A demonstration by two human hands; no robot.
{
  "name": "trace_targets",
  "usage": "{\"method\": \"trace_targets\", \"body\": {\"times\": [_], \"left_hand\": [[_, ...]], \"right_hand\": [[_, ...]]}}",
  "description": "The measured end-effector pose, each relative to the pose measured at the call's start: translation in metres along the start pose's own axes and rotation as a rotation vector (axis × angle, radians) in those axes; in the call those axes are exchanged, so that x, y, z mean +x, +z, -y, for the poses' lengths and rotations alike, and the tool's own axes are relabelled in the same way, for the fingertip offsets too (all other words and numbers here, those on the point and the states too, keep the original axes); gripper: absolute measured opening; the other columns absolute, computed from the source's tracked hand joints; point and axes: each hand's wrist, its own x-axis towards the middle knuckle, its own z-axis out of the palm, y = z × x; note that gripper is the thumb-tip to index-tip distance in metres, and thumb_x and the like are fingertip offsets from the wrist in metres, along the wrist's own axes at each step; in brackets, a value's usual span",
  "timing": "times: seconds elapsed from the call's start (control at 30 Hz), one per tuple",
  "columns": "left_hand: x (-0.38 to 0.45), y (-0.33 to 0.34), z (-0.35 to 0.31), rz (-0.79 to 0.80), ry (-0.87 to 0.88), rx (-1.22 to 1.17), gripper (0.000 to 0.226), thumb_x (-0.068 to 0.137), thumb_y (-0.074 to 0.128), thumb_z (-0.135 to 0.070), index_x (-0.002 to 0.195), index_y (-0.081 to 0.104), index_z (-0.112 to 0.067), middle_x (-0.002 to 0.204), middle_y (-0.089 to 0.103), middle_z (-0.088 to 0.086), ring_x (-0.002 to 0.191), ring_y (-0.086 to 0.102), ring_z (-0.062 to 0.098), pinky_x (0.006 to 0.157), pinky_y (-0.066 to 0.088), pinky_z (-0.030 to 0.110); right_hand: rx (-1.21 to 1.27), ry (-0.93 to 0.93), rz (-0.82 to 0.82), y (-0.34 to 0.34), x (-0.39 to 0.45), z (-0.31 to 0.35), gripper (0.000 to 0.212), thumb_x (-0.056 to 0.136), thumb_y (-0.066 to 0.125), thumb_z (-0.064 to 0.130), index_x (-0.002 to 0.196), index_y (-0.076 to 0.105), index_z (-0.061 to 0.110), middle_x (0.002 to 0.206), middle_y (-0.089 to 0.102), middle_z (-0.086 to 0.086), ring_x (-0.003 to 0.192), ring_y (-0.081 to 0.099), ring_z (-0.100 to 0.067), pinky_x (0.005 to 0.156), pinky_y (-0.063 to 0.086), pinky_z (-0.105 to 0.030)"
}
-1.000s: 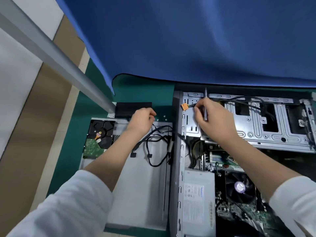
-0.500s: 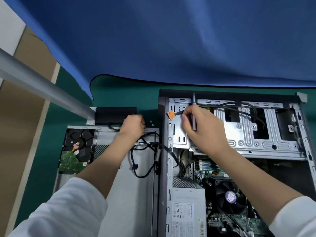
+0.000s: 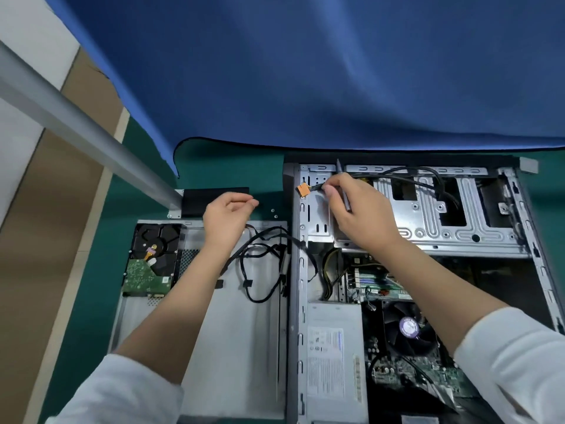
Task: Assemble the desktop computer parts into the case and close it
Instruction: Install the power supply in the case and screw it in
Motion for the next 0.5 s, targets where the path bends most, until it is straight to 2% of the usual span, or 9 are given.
{"method": "trace_targets", "body": {"times": [0.07, 0.13, 0.2, 0.27, 0.33, 0.4, 0.5], "left_hand": [[-0.020, -0.008, -0.008, -0.006, -0.008, -0.121, 0.010, 0.080, 0.074, -0.018, 0.090, 0.071, -0.019, 0.086, 0.074, 0.001, 0.059, 0.057, 0.004, 0.061, 0.044, 0.022], [-0.043, -0.012, -0.016, 0.020, 0.004, -0.198, 0.009, 0.081, 0.072, -0.017, 0.090, 0.071, -0.018, 0.086, 0.074, -0.001, 0.057, 0.055, 0.002, 0.055, 0.045, 0.018], [-0.069, -0.011, -0.022, 0.062, -0.011, -0.276, 0.008, 0.083, 0.070, -0.015, 0.090, 0.071, -0.017, 0.087, 0.075, -0.001, 0.055, 0.052, 0.002, 0.052, 0.045, 0.015], [-0.095, -0.006, -0.025, 0.100, -0.049, -0.345, 0.007, 0.084, 0.068, -0.014, 0.091, 0.070, -0.017, 0.089, 0.075, -0.002, 0.054, 0.051, 0.001, 0.053, 0.046, 0.015], [-0.120, 0.000, -0.026, 0.150, -0.083, -0.388, 0.007, 0.088, 0.065, -0.016, 0.093, 0.069, -0.018, 0.091, 0.075, -0.002, 0.056, 0.052, 0.000, 0.055, 0.047, 0.016], [-0.142, 0.006, -0.024, 0.195, -0.096, -0.400, 0.010, 0.091, 0.063, -0.018, 0.099, 0.068, -0.017, 0.092, 0.075, -0.003, 0.057, 0.052, 0.001, 0.057, 0.047, 0.017], [-0.171, 0.012, -0.018, 0.218, -0.096, -0.405, 0.015, 0.091, 0.062, -0.019, 0.103, 0.068, -0.014, 0.091, 0.075, -0.002, 0.060, 0.053, 0.006, 0.064, 0.049, 0.021]], "right_hand": [[0.132, 0.054, 0.017, -0.005, -0.006, 0.003, 0.032, 0.100, 0.034, 0.043, 0.118, 0.054, 0.027, 0.092, 0.057, 0.016, 0.083, 0.053, -0.006, 0.061, 0.037, -0.021], [0.332, 0.133, 0.043, -0.013, -0.019, 0.011, 0.036, 0.100, 0.034, 0.045, 0.130, 0.045, 0.029, 0.100, 0.060, 0.013, 0.087, 0.055, -0.007, 0.072, 0.046, -0.029], [0.466, 0.175, 0.048, -0.021, -0.039, 0.023, 0.038, 0.100, 0.036, 0.045, 0.136, 0.038, 0.032, 0.087, 0.065, 0.009, 0.075, 0.060, -0.014, 0.070, 0.049, -0.035], [0.582, 0.194, 0.060, -0.028, -0.064, 0.036, 0.037, 0.099, 0.039, 0.040, 0.136, 0.037, 0.033, 0.081, 0.068, 0.006, 0.071, 0.064, -0.016, 0.068, 0.052, -0.031], [0.731, 0.206, 0.075, -0.033, -0.091, 0.048, 0.028, 0.100, 0.044, 0.031, 0.128, 0.045, 0.031, 0.086, 0.070, 0.010, 0.073, 0.067, -0.013, 0.070, 0.054, -0.027], [0.860, 0.224, 0.084, -0.037, -0.115, 0.057, 0.023, 0.099, 0.048, 0.023, 0.121, 0.054, 0.024, 0.094, 0.072, 0.010, 0.081, 0.070, -0.011, 0.073, 0.054, -0.023], [0.971, 0.258, 0.094, -0.042, -0.148, 0.064, 0.023, 0.098, 0.051, 0.019, 0.120, 0.058, 0.021, 0.103, 0.072, 0.013, 0.094, 0.069, -0.009, 0.078, 0.053, -0.018]]}}
